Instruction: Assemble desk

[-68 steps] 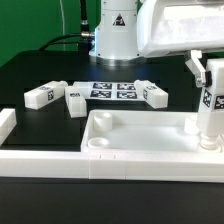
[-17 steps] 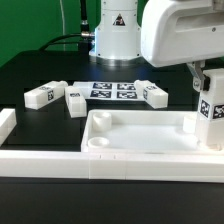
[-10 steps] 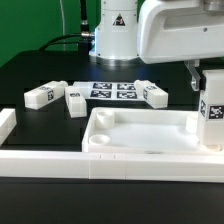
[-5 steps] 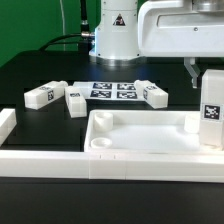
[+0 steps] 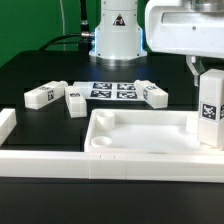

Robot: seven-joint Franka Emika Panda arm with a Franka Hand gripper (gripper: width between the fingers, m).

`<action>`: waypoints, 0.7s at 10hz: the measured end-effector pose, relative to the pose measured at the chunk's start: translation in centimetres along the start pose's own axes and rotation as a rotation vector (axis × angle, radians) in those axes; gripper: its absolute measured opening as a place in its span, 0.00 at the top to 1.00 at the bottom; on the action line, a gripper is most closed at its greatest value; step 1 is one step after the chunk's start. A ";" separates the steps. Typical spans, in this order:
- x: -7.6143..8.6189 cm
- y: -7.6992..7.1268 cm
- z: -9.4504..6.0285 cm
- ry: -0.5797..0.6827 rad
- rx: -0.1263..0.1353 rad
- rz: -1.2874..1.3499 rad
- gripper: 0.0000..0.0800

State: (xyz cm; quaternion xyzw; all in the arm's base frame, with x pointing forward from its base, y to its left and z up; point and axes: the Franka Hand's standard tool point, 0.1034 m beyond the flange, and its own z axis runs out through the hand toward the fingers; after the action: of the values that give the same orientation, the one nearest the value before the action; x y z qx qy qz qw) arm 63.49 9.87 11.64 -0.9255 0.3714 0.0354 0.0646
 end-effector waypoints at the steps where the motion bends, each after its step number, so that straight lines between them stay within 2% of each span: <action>1: 0.0 0.0 0.0 0.000 0.000 -0.036 0.39; 2: 0.0 -0.1 -0.1 0.001 0.000 -0.066 0.23; 7: -0.1 -0.3 -0.2 0.002 0.001 -0.399 0.19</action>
Offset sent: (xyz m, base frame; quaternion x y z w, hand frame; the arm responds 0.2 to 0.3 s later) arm 0.0007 0.0061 0.0089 0.0020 -0.0034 -0.1599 0.9871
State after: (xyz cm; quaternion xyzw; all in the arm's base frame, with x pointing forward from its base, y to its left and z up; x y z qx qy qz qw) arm 63.64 10.12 11.83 -0.9808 0.1808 0.0207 0.0702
